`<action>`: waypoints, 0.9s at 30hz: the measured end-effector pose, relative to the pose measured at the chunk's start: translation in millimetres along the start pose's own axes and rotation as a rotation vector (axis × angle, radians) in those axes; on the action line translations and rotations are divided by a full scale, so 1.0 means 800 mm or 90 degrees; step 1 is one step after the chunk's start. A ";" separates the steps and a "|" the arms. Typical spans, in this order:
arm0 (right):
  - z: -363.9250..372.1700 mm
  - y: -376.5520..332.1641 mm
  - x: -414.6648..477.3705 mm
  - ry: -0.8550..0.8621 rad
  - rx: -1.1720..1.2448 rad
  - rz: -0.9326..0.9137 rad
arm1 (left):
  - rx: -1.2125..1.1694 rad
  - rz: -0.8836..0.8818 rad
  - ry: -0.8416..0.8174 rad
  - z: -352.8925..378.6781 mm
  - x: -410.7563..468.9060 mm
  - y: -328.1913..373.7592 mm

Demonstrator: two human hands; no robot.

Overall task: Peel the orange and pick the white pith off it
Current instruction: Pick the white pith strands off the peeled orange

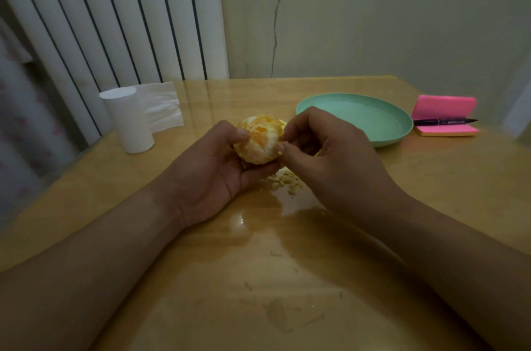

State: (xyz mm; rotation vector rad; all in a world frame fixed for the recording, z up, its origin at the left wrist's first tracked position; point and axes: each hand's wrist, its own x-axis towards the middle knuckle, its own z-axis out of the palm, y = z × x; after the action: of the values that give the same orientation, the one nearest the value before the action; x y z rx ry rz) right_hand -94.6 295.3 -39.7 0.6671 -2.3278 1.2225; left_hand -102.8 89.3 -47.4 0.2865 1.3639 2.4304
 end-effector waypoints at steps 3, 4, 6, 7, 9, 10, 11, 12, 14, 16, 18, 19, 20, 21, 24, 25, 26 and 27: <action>0.002 -0.002 -0.002 0.012 0.006 0.000 | 0.009 0.000 -0.012 0.001 0.000 0.000; 0.002 -0.003 -0.002 0.015 0.004 -0.001 | 0.010 0.000 -0.018 0.001 0.001 0.000; 0.003 -0.003 -0.002 0.019 -0.001 -0.001 | 0.013 0.004 -0.021 0.000 0.001 -0.001; 0.003 -0.002 -0.002 0.021 -0.002 0.000 | 0.018 0.009 -0.023 0.000 0.002 -0.002; 0.003 -0.002 -0.002 0.023 -0.006 0.005 | 0.026 0.019 -0.020 -0.001 0.004 -0.003; 0.002 -0.001 -0.002 0.023 -0.010 0.007 | 0.030 0.021 -0.018 -0.001 0.004 -0.004; 0.003 -0.001 -0.002 0.024 -0.015 0.008 | 0.034 0.023 -0.016 -0.003 0.005 -0.004; 0.003 -0.001 -0.002 0.025 -0.018 0.011 | 0.038 0.025 -0.015 -0.003 0.005 -0.004; 0.004 0.000 -0.002 0.027 -0.026 0.021 | 0.051 0.028 -0.012 -0.006 0.006 -0.004; 0.005 0.000 -0.002 0.031 -0.034 0.031 | 0.064 0.032 -0.013 -0.005 0.006 -0.004; 0.004 0.000 -0.001 0.033 -0.039 0.044 | 0.081 0.045 -0.008 -0.005 0.006 -0.005; 0.003 -0.001 -0.001 0.033 -0.039 0.052 | 0.096 0.054 -0.003 -0.004 0.006 -0.005; 0.003 -0.001 -0.001 0.031 -0.038 0.060 | 0.111 0.063 0.003 -0.004 0.006 -0.006; 0.003 -0.001 -0.001 0.030 -0.037 0.065 | 0.125 0.070 0.005 -0.004 0.006 -0.005; 0.001 -0.001 0.000 0.026 -0.047 0.069 | 0.161 0.088 0.017 -0.004 0.005 -0.005; 0.000 -0.001 0.000 0.025 -0.061 0.066 | 0.168 0.095 0.028 -0.002 0.005 -0.005; -0.001 -0.002 0.001 0.023 -0.080 0.063 | 0.172 0.103 0.042 -0.001 0.005 -0.006; -0.002 -0.003 0.001 0.020 -0.100 0.061 | 0.179 0.111 0.057 0.000 0.004 -0.006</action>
State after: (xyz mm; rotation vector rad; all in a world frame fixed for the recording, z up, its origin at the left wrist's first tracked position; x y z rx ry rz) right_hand -93.7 295.3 -37.4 0.4859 -2.4234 1.0679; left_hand -104.8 93.3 -51.7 0.3844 1.7915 2.4097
